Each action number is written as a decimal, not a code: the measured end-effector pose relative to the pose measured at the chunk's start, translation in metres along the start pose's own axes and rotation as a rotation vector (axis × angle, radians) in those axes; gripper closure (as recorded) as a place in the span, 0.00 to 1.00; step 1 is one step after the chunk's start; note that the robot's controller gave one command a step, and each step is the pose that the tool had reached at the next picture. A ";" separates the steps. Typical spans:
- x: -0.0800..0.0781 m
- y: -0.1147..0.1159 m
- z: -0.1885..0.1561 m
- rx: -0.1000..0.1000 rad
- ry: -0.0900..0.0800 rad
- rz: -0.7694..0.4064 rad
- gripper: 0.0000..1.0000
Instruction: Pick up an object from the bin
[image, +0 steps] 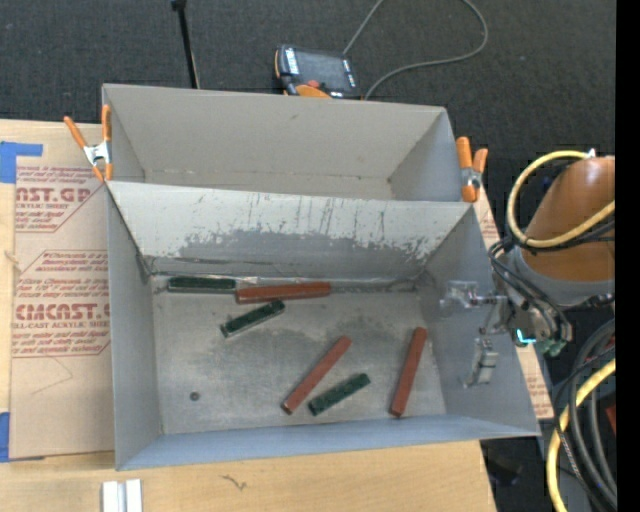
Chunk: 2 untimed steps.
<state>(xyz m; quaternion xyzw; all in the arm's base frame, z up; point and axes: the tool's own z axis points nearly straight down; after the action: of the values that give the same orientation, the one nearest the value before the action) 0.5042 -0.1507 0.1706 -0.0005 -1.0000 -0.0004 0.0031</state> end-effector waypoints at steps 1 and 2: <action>0.015 0.045 0.102 0.002 -0.014 -0.282 0.00; 0.016 0.045 0.101 0.001 -0.009 -0.283 1.00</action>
Offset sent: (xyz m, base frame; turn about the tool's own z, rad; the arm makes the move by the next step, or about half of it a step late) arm -0.0179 0.0431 -0.1006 -0.2797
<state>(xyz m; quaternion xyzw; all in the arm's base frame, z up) 0.4873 -0.1055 0.0700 0.1403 -0.9901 -0.0006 -0.0015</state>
